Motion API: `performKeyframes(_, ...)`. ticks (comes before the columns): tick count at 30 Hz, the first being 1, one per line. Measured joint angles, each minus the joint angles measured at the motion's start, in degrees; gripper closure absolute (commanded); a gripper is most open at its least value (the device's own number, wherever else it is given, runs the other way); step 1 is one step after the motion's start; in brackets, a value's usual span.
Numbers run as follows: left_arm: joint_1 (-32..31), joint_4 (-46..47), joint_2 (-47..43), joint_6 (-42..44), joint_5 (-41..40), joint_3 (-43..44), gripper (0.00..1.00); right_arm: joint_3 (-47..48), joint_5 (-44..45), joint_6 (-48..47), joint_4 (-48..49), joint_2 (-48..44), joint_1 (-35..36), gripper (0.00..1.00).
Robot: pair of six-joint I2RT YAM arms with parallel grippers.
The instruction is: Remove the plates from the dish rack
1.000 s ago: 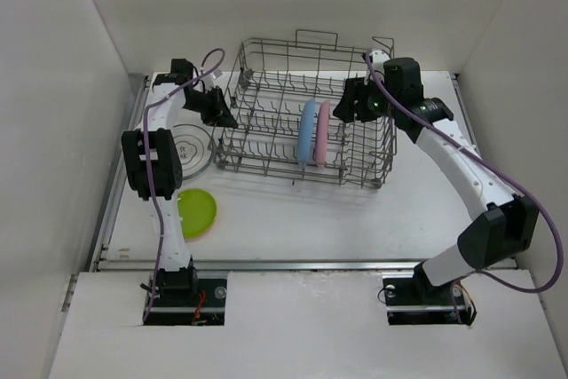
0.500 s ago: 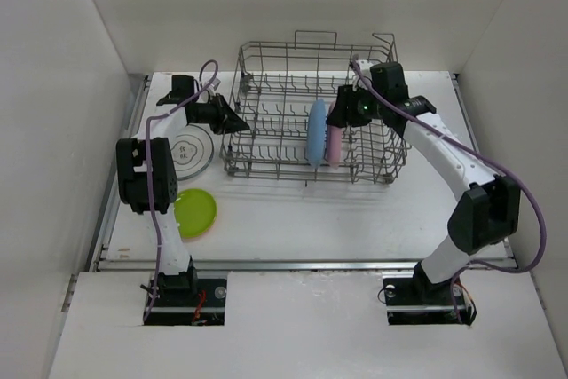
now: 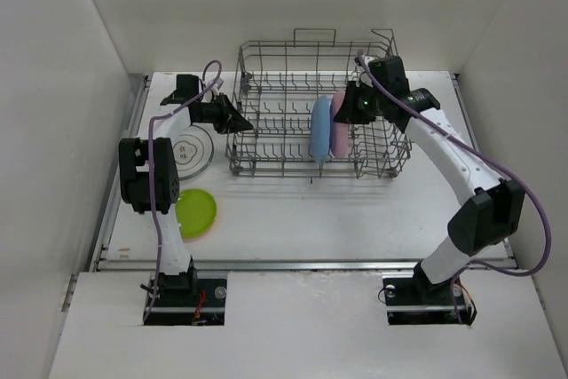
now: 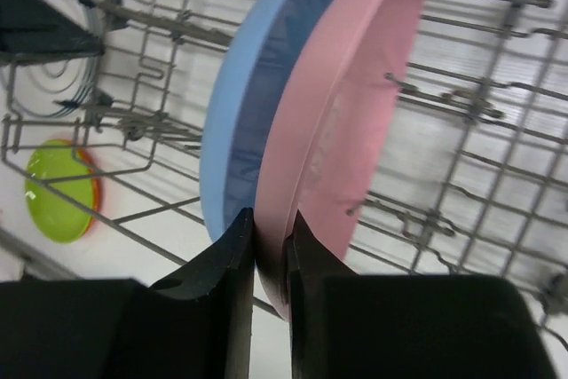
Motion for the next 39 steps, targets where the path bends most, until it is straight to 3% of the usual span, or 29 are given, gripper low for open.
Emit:
performKeyframes(4, -0.28, -0.42, 0.00, -0.07, -0.13, 0.24, 1.00, 4.85, 7.26, -0.07, -3.96, -1.46, 0.52, 1.00)
performKeyframes(12, -0.46, -1.64, 0.09, 0.72, -1.22, 0.98, 1.00, 17.05, 31.15, -9.22, 3.26, -14.47, -2.16, 1.00)
performKeyframes(20, -0.31, -2.75, 0.46, 1.53, -1.62, 1.95, 1.00, 14.12, 48.15, -12.26, 4.76, -15.80, -7.67, 1.00)
performKeyframes(29, -0.22, -3.02, 0.46, 1.86, -1.62, 2.05, 1.00, 0.02, 42.21, -8.90, -0.81, -7.72, -15.56, 0.99)
performKeyframes(34, -0.22, -3.10, 0.46, 1.97, -1.62, 2.08, 1.00, -0.76, 39.26, -6.69, -2.21, -8.85, -18.18, 0.80)
performKeyframes(37, -0.20, -3.45, 0.50, 2.14, -1.66, 2.27, 1.00, -0.76, 37.40, -5.64, -2.23, -10.12, -20.28, 0.77)
performKeyframes(39, -0.20, -3.50, 0.52, 2.21, -1.66, 2.27, 1.00, -0.70, 35.56, -5.03, -2.32, -10.56, -21.22, 0.63)
